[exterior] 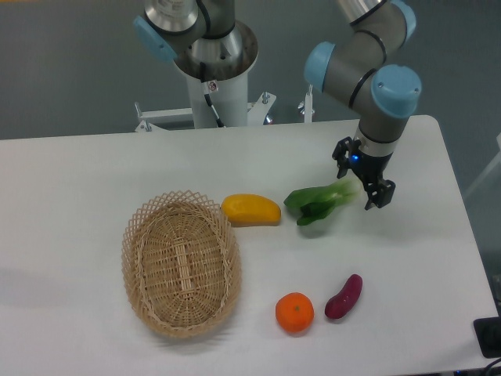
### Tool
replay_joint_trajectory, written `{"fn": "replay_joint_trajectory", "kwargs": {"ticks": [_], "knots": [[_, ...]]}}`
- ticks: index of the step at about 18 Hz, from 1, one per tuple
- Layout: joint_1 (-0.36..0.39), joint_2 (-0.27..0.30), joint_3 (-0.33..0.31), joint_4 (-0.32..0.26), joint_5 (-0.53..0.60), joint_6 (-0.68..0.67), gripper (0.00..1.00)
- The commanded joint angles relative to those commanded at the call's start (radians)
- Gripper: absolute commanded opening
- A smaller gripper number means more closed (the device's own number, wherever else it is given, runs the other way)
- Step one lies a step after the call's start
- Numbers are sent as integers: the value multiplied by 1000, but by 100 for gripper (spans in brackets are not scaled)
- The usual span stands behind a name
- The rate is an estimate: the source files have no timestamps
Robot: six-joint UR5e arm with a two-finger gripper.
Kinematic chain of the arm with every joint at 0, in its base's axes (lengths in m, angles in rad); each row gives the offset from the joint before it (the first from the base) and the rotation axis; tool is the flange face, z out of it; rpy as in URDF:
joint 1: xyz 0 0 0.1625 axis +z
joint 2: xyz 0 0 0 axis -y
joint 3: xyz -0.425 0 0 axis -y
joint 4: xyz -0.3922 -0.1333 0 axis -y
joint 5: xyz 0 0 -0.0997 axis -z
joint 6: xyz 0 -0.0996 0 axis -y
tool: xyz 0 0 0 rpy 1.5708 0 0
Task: Pick up the green vegetable from the table
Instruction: 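Move the open gripper toward the green bok choy and lower over it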
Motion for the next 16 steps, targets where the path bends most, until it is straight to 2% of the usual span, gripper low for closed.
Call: {"fn": "replay_joint_trajectory", "kwargs": {"ticks": [9,14,16], "knots": [[-3,0,-54,20,2,-31,100],[-14,-8,-80,115,-3,-119,100],[-21,-12,-80,123,-3,-127,100]]}}
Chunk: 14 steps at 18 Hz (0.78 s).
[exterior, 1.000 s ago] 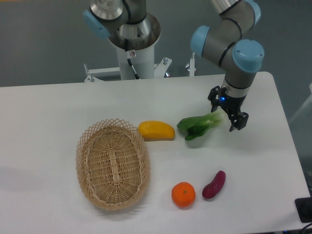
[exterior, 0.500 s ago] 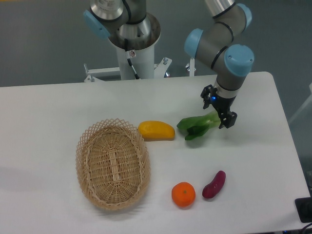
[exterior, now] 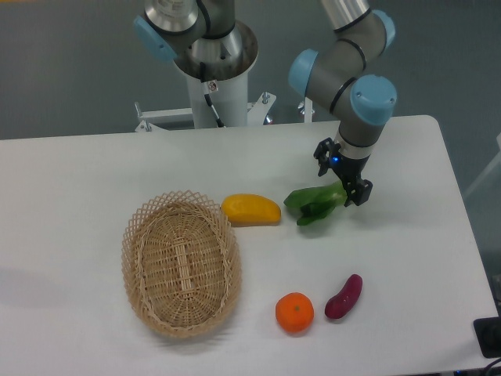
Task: Pick up the green vegetable from the table
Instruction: 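Move the open gripper toward the green bok choy and lower over it, then close the gripper on the bok choy stem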
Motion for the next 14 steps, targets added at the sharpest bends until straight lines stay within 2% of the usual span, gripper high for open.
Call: {"fn": "replay_joint_trajectory", "kwargs": {"ticks": [3,5,7,8,12,14], "knots": [[-5,-11,-2,5,0,-2,97],[-8,-17,-2,5,0,-2,87],[-15,-18,2,5,2,-2,82],[-15,-18,3,5,0,0,77],[-15,-14,11,3,0,12,38],[-15,-12,14,3,0,15,37]]}}
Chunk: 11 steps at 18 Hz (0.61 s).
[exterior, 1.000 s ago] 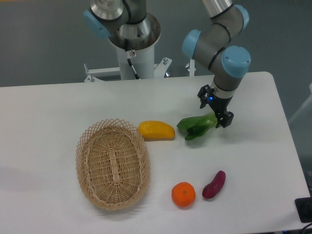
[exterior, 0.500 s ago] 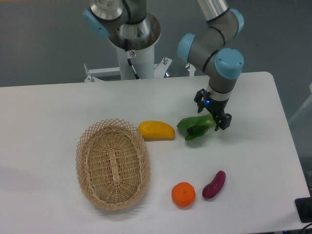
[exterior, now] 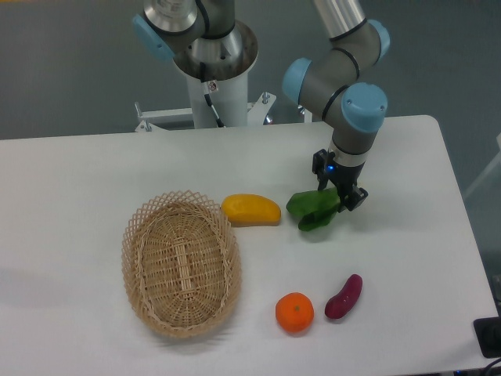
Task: Pick up the green vegetable from the table
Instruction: 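Close the gripper on the bok choy stem, then lift the held bok choy up and carry it toward the basket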
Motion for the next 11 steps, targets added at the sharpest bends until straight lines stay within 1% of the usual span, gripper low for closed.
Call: {"fn": "replay_joint_trajectory", "kwargs": {"ticks": [5,9,11], "knots": [[2,5,8,0,0,2,37],[3,12,51,-3,-6,-2,38],[3,17,78,-15,-8,-3,38]]}}
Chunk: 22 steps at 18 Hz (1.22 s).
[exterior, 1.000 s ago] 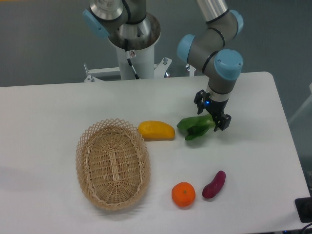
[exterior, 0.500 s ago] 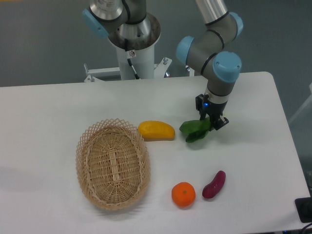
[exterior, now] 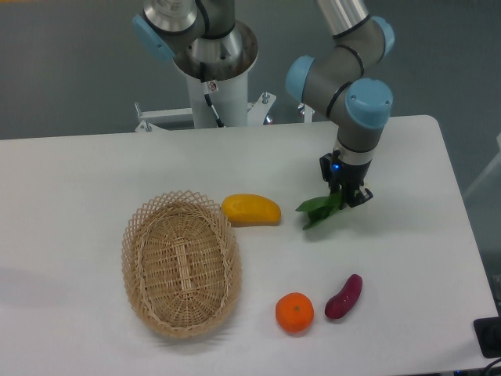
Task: Pick up the green vegetable from the table
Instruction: 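Lift the held bok choy up and carry it toward the basket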
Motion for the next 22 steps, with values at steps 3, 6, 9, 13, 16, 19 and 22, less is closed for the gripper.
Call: {"fn": "replay_joint_trajectory", "kwargs": {"ticks": [3,6,9,13,16,19,22], "knots": [[-5,31,35,-5,-43,-23,38],[9,32,42,-5,-136,-38,38],[5,34,55,-3,-245,-173,38],[-63,63,98,0,-299,-372,38],[-118,63,133,3,-301,-484,38],[-172,63,181,3,-299,-599,38],[-213,63,196,5,-299,-678,38]]}}
